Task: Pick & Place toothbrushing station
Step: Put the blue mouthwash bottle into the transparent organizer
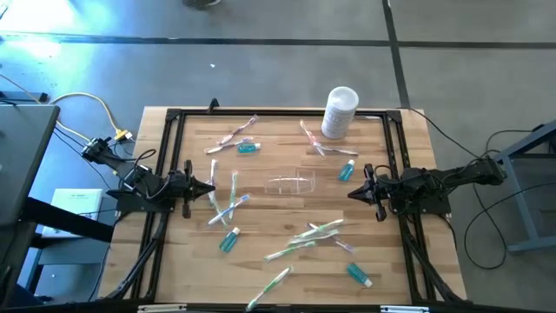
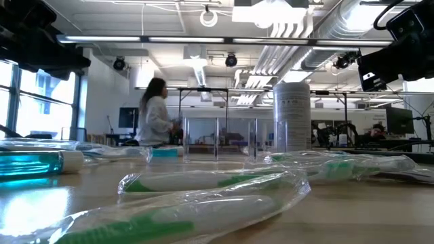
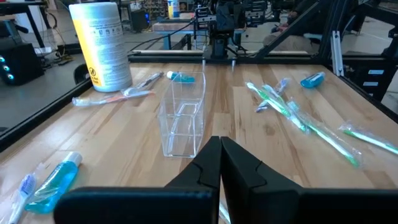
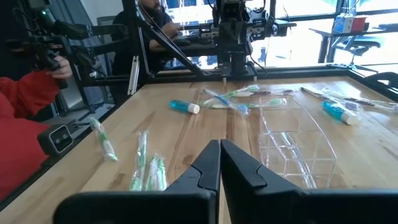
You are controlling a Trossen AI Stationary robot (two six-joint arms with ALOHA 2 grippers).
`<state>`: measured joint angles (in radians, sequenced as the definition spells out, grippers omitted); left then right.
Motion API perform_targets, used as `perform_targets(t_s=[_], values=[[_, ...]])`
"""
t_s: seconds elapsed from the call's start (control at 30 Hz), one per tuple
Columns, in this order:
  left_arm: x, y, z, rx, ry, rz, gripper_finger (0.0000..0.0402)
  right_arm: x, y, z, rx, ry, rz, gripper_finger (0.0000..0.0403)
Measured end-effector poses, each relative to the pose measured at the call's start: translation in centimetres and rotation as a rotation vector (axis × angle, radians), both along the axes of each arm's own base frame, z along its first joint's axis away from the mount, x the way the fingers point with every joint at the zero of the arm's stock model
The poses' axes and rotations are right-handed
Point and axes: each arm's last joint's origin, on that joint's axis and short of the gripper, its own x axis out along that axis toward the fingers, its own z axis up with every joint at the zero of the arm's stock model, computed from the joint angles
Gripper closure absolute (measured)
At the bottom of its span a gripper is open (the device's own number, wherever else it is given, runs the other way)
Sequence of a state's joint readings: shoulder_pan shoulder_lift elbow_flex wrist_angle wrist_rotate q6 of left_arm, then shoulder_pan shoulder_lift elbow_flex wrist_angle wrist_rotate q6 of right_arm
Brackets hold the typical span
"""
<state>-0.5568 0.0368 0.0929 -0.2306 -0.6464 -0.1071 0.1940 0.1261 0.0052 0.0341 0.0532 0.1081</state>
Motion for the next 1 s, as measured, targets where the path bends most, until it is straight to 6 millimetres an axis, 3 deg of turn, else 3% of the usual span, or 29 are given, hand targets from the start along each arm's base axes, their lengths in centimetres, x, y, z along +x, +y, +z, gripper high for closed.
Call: perform_targets(t_s=[0.3,0.73,0.87,1.0], values=[[0.0,0.0,0.0,0.001,0.0,0.0,0.04,0.0,-0.3,0.1,-0.005,-0.012,-0.093,0.0389],[0.0,0.0,0.0,0.001,0.0,0.0,0.04,0.2,-0.6,1.7,0.029,0.015,-0.216,0.0231],[0.0,0.0,0.0,0.003,0.003,0.0,0.039,0.4,-0.6,2.2,0.03,0.068,-0.228,0.0206],[0.1,-0.1,-0.1,0.008,0.017,0.0,0.0346,0.5,-0.7,3.0,0.076,0.141,-0.293,0.0201]])
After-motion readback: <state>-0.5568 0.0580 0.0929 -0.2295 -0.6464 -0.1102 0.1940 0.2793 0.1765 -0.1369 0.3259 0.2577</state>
